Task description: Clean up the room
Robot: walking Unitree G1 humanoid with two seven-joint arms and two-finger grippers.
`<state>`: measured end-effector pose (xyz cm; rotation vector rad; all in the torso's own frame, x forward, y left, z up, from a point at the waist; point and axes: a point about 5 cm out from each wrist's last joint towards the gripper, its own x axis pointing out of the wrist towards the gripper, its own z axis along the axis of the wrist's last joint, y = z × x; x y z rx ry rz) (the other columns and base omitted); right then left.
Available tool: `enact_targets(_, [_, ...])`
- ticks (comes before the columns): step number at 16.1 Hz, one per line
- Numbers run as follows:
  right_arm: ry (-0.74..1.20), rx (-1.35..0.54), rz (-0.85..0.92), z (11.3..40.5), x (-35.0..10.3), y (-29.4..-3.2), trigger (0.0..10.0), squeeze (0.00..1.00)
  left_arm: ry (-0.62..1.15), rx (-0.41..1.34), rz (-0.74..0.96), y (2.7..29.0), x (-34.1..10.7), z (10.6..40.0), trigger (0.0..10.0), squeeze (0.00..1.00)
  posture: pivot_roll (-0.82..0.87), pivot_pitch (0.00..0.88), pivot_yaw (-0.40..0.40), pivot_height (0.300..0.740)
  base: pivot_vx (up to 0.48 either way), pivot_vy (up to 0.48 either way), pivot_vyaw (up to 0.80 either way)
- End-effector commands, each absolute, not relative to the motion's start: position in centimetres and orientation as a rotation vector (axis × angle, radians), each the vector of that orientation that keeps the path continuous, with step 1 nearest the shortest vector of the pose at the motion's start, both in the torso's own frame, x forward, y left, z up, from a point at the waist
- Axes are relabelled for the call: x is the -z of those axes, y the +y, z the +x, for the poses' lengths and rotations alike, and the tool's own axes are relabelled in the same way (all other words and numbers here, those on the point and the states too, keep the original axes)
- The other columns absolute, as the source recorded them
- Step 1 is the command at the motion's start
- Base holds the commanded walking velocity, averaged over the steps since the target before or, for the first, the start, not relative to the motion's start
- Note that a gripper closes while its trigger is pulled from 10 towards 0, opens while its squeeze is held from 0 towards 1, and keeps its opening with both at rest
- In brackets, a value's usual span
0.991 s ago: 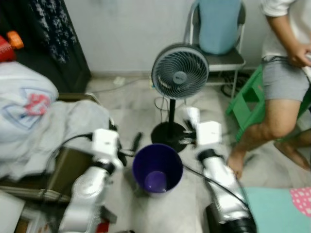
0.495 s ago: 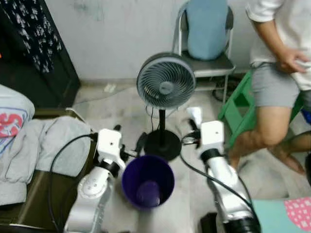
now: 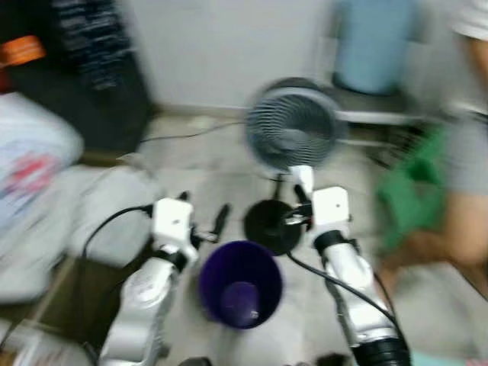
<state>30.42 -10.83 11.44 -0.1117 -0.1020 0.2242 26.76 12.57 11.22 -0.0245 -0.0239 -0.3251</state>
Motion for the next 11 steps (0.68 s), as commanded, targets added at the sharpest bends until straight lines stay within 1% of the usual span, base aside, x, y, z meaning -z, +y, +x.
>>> enact_targets(1, [-0.095,-0.237,-0.111,30.33,-11.23,-10.63,10.0,0.00,-0.019,0.319,-0.015,12.89,-11.13,26.63,10.0,0.00,0.00,0.127,0.035,0.740,0.000,0.000,0.80])
enact_targets(2, [-0.095,-0.238,-0.107,30.33,-11.21,-10.56,10.0,0.00,-0.018,0.315,-0.011,13.17,-11.12,26.58,10.0,0.00,0.00,0.132,0.034,0.740,0.000,0.000,0.80])
enact_targets(11, [-0.075,-0.219,-0.100,30.25,-10.83,-10.76,10.0,0.00,-0.015,0.320,-0.010,13.60,-11.25,26.36,10.0,0.00,0.00,0.146,0.037,0.740,0.000,0.000,0.00])
